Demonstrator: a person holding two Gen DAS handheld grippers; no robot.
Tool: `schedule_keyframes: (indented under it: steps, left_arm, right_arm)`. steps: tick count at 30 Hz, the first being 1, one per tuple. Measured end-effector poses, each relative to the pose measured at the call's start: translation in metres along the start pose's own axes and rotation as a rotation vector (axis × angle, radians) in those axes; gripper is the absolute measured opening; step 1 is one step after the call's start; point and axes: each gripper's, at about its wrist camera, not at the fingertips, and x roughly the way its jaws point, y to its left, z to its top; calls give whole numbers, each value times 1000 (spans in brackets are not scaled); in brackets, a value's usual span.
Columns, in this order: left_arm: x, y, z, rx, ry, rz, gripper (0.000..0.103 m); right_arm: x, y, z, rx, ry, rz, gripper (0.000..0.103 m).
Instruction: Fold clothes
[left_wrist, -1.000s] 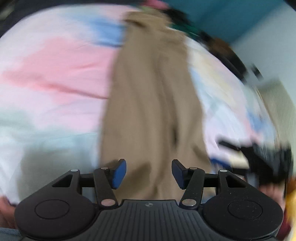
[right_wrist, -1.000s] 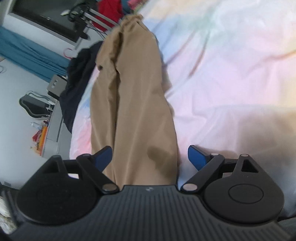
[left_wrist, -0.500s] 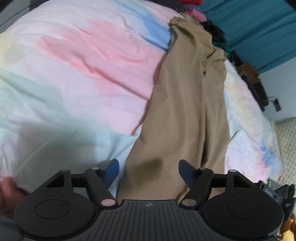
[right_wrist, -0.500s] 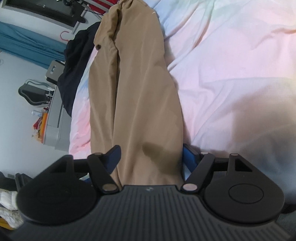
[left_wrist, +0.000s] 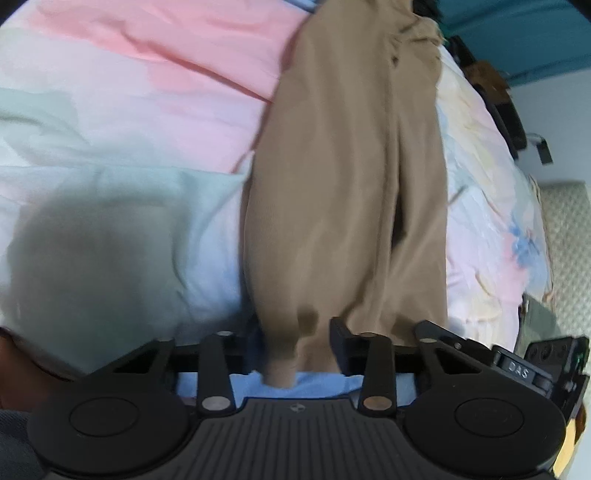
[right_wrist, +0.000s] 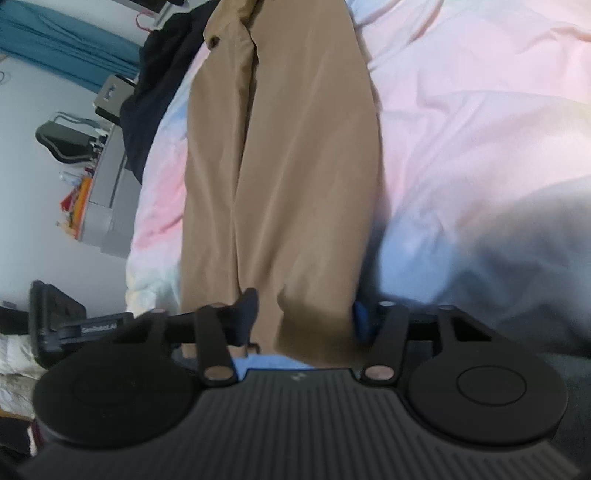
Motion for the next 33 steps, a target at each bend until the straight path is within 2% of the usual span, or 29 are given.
schedule_keyframes:
  steps: [1, 3, 4, 6, 9, 11, 14, 19, 24, 28, 33]
  left_arm:
    - [-1, 0, -1, 3, -2, 3, 33]
    - [-3, 0, -2, 8, -6, 11, 22]
    - [-4, 0, -3, 9, -10, 15, 12]
    - [-9, 2, -4, 17, -32, 15, 9]
    - [-19, 12, -12, 9, -123, -44, 7]
    - [-33, 11, -10, -14, -192, -121, 7]
    - [-57, 14, -9, -59, -234, -219, 7]
    - [-112, -14, -6, -9, -330, -270, 6]
    - [-155, -53, -17, 78, -410, -303, 6]
    - [-172, -69, -47, 109, -422, -311, 6]
    - [-183, -70, -106, 116, -383, -302, 6]
  right_arm:
    - [0, 1, -1, -6, 0, -11, 46]
    - [-1, 2, -2, -19, -1, -33, 26]
    - [-1, 3, -3, -25, -2, -44, 20]
    - [-3, 3, -4, -34, -11, -55, 14]
    - [-12, 1, -3, -7, -52, -41, 13]
    - [-24, -1, -2, 14, -104, -17, 12]
    - [-47, 3, 3, 17, -195, 53, 12]
    - [-89, 30, 19, -41, -316, 144, 12]
    - [-131, 64, 23, -115, -400, 190, 12]
    - [-157, 72, 11, -144, -425, 195, 12]
    - [-169, 59, -33, -140, -387, 175, 11]
